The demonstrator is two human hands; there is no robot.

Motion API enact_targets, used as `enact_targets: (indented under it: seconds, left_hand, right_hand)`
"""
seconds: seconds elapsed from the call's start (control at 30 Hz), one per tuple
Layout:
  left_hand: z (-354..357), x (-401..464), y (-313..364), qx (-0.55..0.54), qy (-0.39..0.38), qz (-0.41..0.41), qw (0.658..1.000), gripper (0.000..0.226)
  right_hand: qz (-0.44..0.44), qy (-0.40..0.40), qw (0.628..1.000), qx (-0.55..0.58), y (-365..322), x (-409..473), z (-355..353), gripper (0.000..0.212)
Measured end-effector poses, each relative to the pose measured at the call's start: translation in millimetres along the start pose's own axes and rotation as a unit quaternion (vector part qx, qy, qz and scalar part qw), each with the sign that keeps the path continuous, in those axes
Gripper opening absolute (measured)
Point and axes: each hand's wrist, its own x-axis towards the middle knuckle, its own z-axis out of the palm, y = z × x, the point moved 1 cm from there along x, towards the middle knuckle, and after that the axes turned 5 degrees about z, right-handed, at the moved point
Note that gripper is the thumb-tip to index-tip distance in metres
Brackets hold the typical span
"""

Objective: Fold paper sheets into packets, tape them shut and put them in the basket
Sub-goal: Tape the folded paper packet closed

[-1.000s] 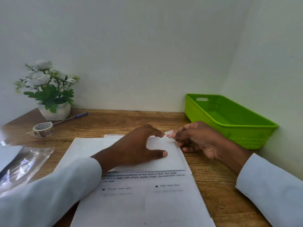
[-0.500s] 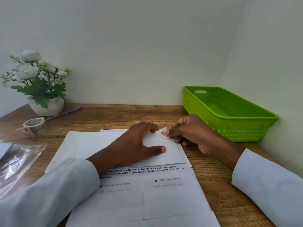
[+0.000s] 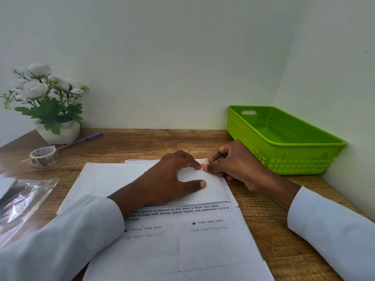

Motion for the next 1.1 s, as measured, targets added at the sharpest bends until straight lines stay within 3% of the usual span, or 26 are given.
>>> enact_targets:
  seconds: [0.23, 0.5, 0.73, 1.0, 1.1]
  left_hand:
    - [0, -1, 0, -0.003, 0.001, -0.020, 1.000, 0.042]
    - [3, -2, 0, 0.015, -0.031, -0.036, 0.999, 0.042]
    - [2, -1, 7, 0.050, -0.052, -0.016, 0.997, 0.034]
    - [2, -4, 6, 0.047, -0.048, -0.037, 0.997, 0.044]
    - [1, -4, 9, 0.066, -0.039, -0.046, 0.996, 0.049]
  right_hand:
    - [0.013, -0.006, 1.000, -0.009, 3, 5, -3, 0.032]
    - [-0.012, 0.026, 0.998, -0.048, 6, 15, 0, 0.017]
    - [-0.043, 0.047, 0.994, -0.094, 8, 20, 0, 0.017]
    - [-0.032, -0.053, 0.995, -0.084, 3, 14, -9, 0.029]
    - [-0.034, -0.038, 0.994, -0.094, 2, 13, -7, 0.037]
